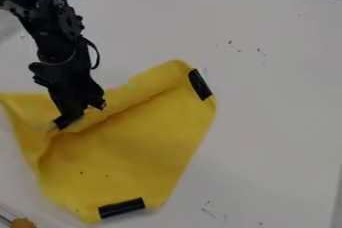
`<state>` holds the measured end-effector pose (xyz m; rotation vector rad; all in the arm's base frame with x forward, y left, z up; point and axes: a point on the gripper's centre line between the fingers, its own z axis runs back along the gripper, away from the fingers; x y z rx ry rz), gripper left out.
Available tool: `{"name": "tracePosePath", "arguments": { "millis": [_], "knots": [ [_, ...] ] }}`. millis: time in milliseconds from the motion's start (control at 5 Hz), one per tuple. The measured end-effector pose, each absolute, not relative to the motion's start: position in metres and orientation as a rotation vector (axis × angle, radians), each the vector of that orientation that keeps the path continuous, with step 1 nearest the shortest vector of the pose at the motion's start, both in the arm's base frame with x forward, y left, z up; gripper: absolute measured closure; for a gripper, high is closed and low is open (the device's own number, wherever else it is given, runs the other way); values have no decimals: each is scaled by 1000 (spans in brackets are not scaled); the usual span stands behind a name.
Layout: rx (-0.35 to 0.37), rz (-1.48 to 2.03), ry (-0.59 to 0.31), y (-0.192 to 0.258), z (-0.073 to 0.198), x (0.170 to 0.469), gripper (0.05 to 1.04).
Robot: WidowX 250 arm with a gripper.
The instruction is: Fold the cloth from top left to bottom left
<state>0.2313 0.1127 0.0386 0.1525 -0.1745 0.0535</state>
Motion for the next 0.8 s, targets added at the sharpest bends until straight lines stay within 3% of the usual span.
{"name": "tracePosePath", "arguments": {
  "millis": [400,600,800],
  "knots": [
    [140,82,-169,102,44,219,282],
    [135,122,-114,95,48,211,81],
    [165,104,-107,96,51,211,81]
  ]
}}
